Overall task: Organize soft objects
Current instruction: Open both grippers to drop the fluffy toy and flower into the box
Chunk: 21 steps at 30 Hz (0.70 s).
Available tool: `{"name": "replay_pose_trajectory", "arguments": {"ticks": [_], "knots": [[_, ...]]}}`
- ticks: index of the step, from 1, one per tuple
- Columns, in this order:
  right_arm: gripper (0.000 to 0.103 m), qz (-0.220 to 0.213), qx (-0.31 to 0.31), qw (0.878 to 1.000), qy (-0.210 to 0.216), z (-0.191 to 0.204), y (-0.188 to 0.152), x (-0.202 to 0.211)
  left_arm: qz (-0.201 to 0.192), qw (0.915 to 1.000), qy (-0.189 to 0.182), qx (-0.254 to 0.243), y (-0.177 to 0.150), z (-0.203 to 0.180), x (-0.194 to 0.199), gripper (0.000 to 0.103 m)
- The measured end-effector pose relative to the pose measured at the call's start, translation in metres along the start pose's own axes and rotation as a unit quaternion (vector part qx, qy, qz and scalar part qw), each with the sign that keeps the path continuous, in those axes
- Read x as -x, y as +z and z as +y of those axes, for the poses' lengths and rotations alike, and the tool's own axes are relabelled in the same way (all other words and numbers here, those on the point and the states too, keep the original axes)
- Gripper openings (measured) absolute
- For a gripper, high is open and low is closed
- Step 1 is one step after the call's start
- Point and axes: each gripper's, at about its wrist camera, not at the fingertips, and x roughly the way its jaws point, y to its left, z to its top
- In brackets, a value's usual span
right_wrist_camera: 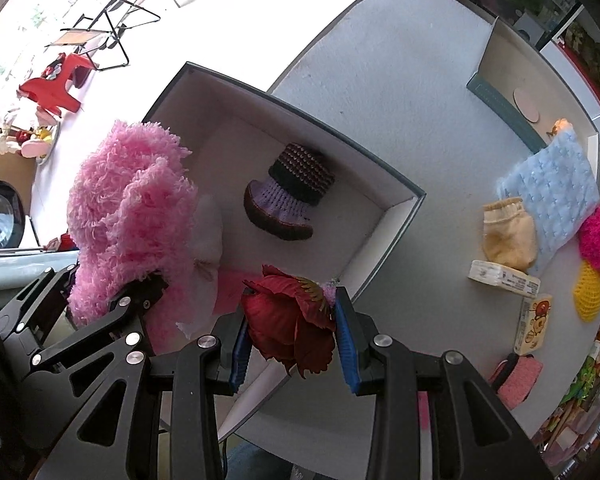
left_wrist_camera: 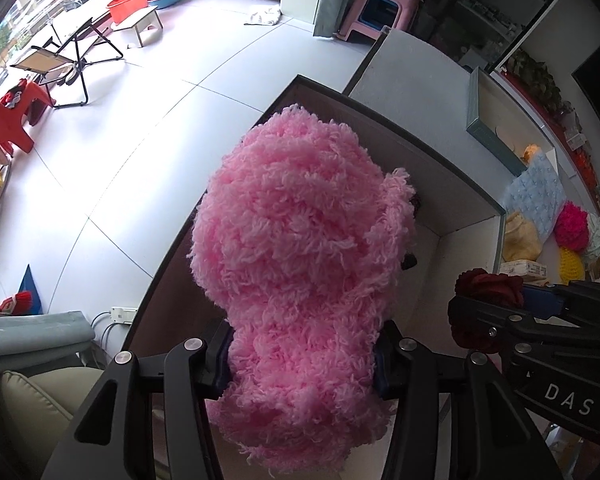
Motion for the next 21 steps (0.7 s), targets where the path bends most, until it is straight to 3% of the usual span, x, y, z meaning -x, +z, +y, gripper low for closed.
{"name": "replay_pose_trajectory", "arguments": {"ticks": [11,13,16,18,19,20,21], "knots": [[0.040,0.011,0.002,1.000,0.004,0.002,0.008,-0.011,0.015,0.9998,0.012,-0.006,0.003,-0.002,-0.010,0.052],[0.040,0.012,0.000,1.000,0.006,0.002,0.009,-0.011,0.015,0.9997,0.020,-0.009,0.002,-0.005,-0.011,0.055],[0.047,0.008,-0.007,1.000,0.005,-0.002,0.007,-0.010,0.012,0.9997,0.023,0.001,0.002,-0.002,-0.011,0.067],[0.052,0.004,-0.011,1.000,0.014,-0.006,0.007,-0.007,0.015,0.9994,0.028,0.016,0.001,0.004,-0.010,0.092],[0.056,0.002,-0.015,1.000,0.022,-0.009,0.006,-0.006,0.015,0.9992,0.029,0.021,0.000,0.006,-0.009,0.098],[0.061,-0.001,-0.020,0.999,0.034,-0.011,0.006,-0.004,0.016,0.9990,0.035,0.021,-0.001,0.007,-0.009,0.102],[0.077,-0.007,-0.027,0.998,0.051,-0.012,0.006,0.000,0.017,0.9989,0.040,0.020,-0.002,0.006,-0.009,0.102]]}}
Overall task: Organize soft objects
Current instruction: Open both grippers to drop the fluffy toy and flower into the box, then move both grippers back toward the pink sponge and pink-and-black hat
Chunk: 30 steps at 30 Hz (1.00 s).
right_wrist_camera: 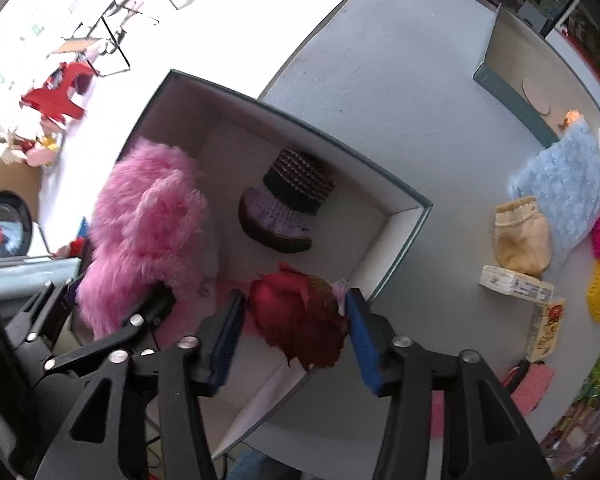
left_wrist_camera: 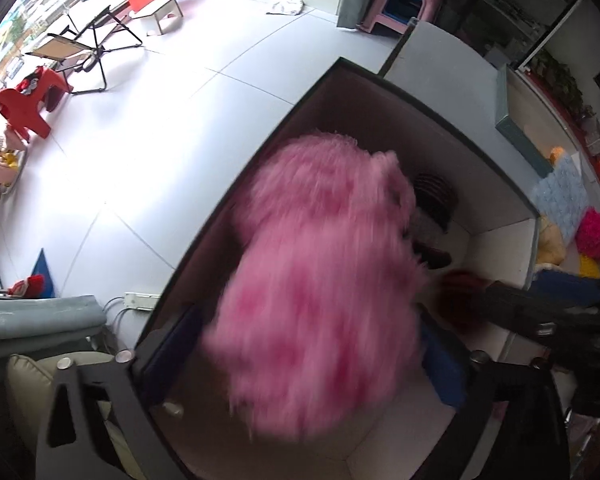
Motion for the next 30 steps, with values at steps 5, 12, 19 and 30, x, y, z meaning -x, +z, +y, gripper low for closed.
{"name": "replay_pose_trajectory", "arguments": {"ticks": [5,12,19,30], "knots": [[0.090,-0.019,-0.001,1.000,-0.009,0.001,-0.005,0.014,-0.002,0.9998,0.011,-0.018,-0.008,-0.007,0.007,0.102],[0.103,-0.026,-0.018,0.999,-0.008,-0.013,-0.026,0.025,0.019,0.9994,0.004,-0.027,-0.022,-0.011,0.013,0.102],[0.103,-0.019,-0.034,0.999,-0.017,-0.027,-0.048,0.030,0.041,0.9976,0.033,-0.046,-0.036,-0.017,0.014,0.102],[0.103,-0.016,-0.094,0.995,-0.003,-0.073,-0.090,0.030,0.071,0.9926,0.046,-0.087,-0.050,-0.051,0.018,0.102]]}}
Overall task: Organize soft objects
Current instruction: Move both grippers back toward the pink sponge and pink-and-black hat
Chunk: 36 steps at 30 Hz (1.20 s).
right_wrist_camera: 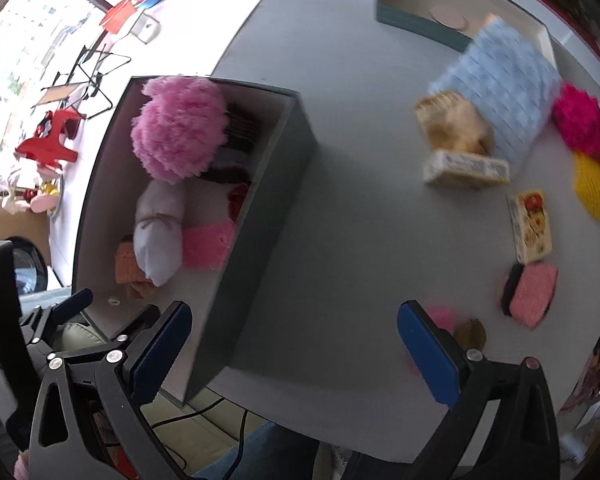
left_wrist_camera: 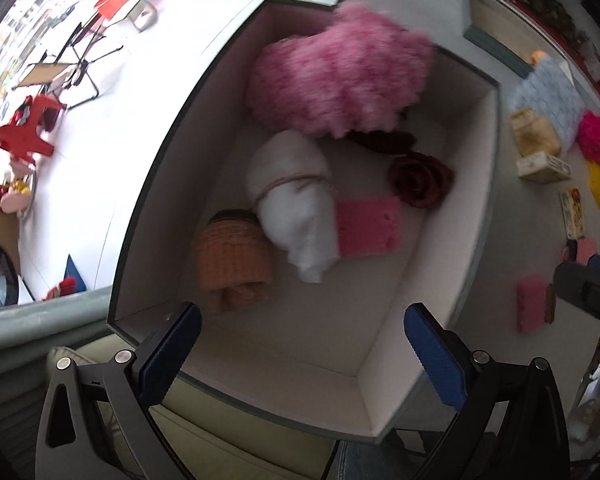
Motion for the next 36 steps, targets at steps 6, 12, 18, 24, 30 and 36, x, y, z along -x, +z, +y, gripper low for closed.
{"name": "replay_pose_trajectory", "arguments": {"ticks": [6,12,18,24,30,36], "knots": [[0.103,0.005,-0.077,0.997,0.006,-0.057,-0.024,-0.004,-0.012,0.9983,0.009,-0.057,0.001,-0.042,0.017,0.102],[0.103,0.005,-0.167,0.986,0.007,-0.123,-0.055,-0.003,-0.011,0.9937,0.006,-0.111,-0.005,-0.093,0.024,0.102],[0.103,0.006,-0.248,0.969,0.009,-0.177,-0.089,-0.006,-0.009,0.9858,-0.004,-0.167,-0.011,-0.138,0.027,0.102],[0.103,0.010,-0.279,0.960,0.015,-0.202,-0.108,-0.008,0.014,0.9800,-0.026,-0.197,-0.012,-0.181,0.009,0.102],[0.103,0.020,-0.289,0.957,0.014,-0.218,-0.125,-0.015,0.009,0.9651,-0.014,-0.261,-0.031,-0.224,-0.011,0.102],[0.103,0.032,-0.315,0.948,0.019,-0.239,-0.148,-0.024,-0.035,0.9117,-0.012,-0.409,-0.059,-0.274,-0.021,0.102]]}}
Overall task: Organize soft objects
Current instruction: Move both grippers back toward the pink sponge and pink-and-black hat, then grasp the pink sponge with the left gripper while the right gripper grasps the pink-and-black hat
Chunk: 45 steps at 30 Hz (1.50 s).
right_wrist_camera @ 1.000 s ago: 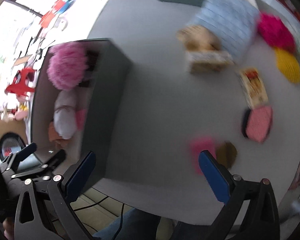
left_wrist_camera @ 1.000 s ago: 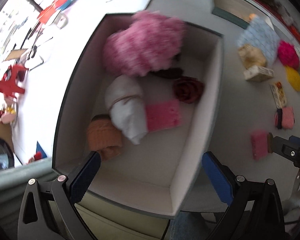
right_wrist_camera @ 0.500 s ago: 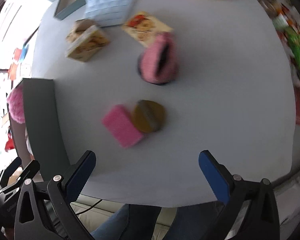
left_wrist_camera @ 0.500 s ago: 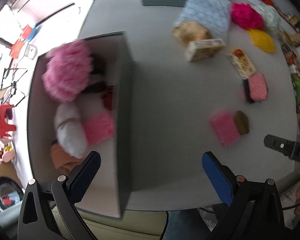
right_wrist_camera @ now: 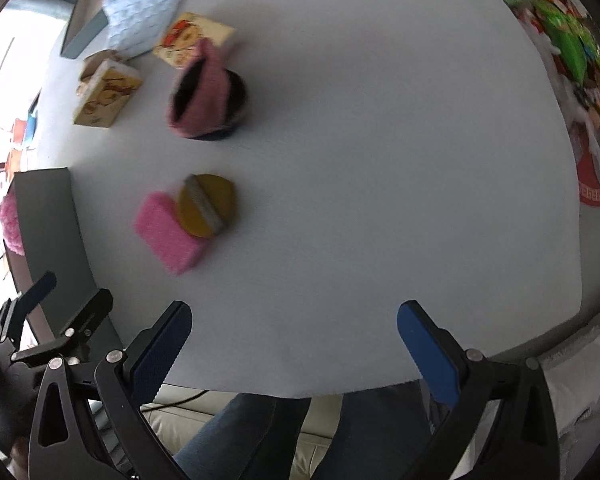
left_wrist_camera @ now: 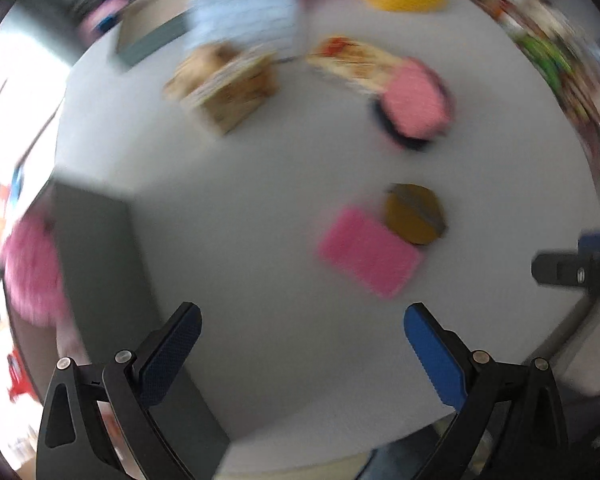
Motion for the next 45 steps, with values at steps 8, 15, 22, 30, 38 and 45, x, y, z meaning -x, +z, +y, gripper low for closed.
{"name": "replay_pose_trajectory", "arguments": {"ticks": [8,15,22,30,38,45], "knots": [[0.103,0.011,-0.028,1.000,-0.008,-0.025,-0.009,-0.008,0.027,0.9925,-0.034,-0.114,0.035,-0.045,-0.044,0.102],[0.103,0.013,-0.048,0.999,-0.009,-0.043,-0.018,-0.007,0.041,0.9917,0.004,-0.121,0.044,-0.051,-0.070,0.102],[0.103,0.014,-0.040,0.999,-0.004,-0.034,-0.009,-0.007,0.050,0.9977,-0.001,0.045,0.053,0.004,-0.079,0.102],[0.103,0.005,-0.006,1.000,0.007,0.001,0.018,0.000,0.043,0.9978,-0.004,0.050,0.061,0.000,-0.069,0.102],[0.103,-0.031,0.034,0.999,0.005,0.054,0.071,0.013,0.052,0.9932,-0.018,0.102,0.060,-0.009,-0.074,0.102],[0.103,-0.035,0.069,0.997,-0.021,0.097,0.113,0.003,0.051,0.9869,-0.034,0.149,0.058,-0.008,-0.075,0.103]]}}
